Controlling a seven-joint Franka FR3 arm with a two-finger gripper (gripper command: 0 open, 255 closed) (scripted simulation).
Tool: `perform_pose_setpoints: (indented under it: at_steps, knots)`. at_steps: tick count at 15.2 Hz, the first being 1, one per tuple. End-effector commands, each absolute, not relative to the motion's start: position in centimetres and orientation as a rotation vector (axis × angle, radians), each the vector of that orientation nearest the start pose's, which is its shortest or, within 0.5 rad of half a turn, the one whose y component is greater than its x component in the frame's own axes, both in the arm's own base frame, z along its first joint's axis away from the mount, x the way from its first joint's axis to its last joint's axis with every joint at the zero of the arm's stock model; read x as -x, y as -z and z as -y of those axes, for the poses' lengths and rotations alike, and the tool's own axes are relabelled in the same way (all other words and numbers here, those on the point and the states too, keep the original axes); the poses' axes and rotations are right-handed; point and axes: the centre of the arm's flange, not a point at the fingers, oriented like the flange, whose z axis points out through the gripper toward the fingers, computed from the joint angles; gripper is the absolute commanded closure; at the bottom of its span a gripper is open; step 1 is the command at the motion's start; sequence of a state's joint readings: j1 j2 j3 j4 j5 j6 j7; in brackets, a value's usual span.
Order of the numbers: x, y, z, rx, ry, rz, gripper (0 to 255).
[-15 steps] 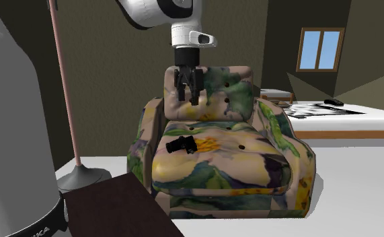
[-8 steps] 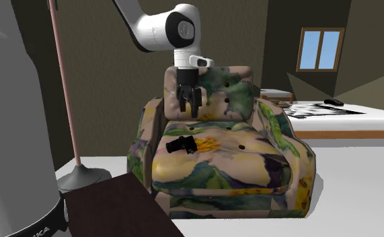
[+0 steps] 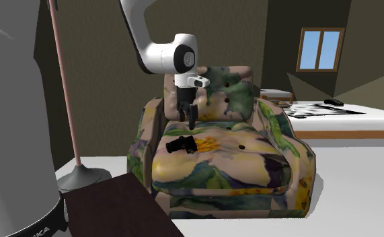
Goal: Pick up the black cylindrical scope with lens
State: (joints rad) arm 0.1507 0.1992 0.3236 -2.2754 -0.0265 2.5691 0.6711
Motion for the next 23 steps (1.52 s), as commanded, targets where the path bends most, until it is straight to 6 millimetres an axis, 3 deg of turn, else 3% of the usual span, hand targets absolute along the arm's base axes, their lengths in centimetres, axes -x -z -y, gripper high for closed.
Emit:
perform_pose_setpoints:
  at_steps: [1,10,20,21,23]
  knots:
    - [-49.5,-26.7,-26.6,3.016,0.105,-0.288,0]
    - [-54.8,-20.3,-34.0,2.958,0.144,-0.316,0]
    - [-55.1,-16.0,-34.4,2.955,0.146,-0.317,0]
    - [-55.0,-16.0,-34.4,2.955,0.146,-0.317,255]
    - [-55.0,-15.9,-34.4,2.955,0.146,-0.317,255]
